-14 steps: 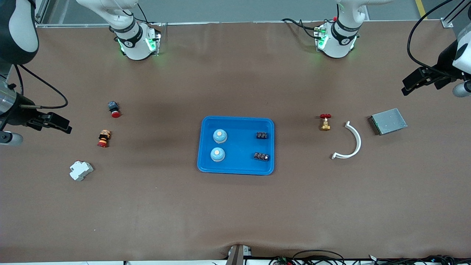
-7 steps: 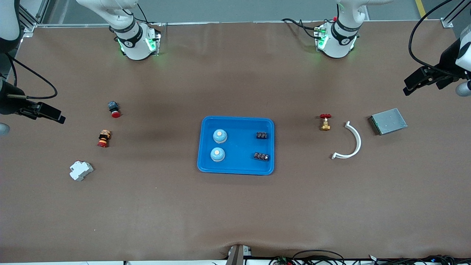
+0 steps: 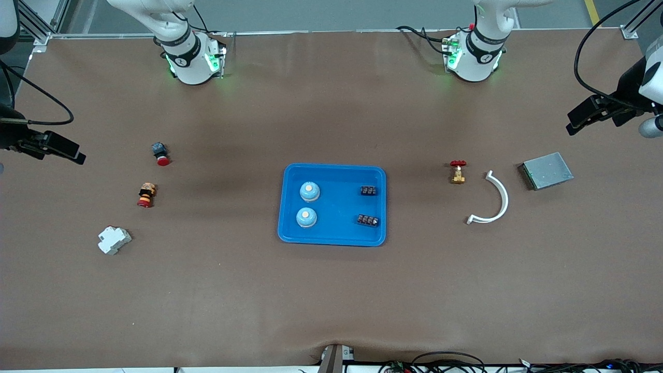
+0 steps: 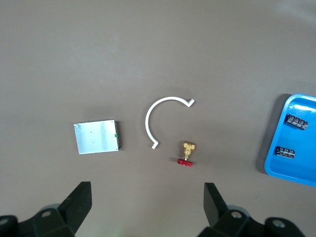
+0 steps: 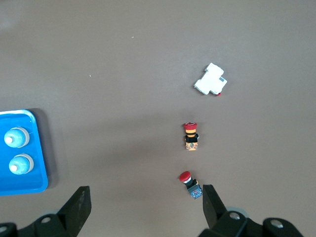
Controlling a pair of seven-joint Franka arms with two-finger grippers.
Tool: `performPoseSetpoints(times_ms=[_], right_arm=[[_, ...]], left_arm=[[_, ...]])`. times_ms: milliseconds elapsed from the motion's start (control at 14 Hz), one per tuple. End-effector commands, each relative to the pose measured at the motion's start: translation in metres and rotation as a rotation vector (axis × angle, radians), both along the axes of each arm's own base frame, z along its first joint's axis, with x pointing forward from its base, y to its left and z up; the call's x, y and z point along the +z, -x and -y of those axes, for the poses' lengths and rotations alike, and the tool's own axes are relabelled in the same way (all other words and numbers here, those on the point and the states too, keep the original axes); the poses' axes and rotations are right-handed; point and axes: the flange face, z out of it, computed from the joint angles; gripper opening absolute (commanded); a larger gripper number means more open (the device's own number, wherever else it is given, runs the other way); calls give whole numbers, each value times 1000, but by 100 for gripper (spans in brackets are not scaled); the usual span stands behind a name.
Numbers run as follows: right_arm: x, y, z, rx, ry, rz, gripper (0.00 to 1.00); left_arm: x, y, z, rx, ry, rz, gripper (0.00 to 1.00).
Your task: Place electrolytic capacitor and blue bell in tray
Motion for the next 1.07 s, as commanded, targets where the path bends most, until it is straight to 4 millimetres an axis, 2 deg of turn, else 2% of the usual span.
performPoseSetpoints(times_ms=[0, 142, 641, 997], right_arm=[[11, 9, -5, 32, 27, 9, 100], [10, 9, -5, 33, 28, 4, 100], [27, 8, -8, 63, 47, 16, 100], [26, 8, -7, 60, 46, 8, 100]], left_arm=[[8, 0, -2, -15, -2, -1, 100], [16, -2, 1, -21, -1, 16, 100], [9, -3, 3, -27, 2, -1, 100], [9, -3, 8, -35, 0, -3, 100]])
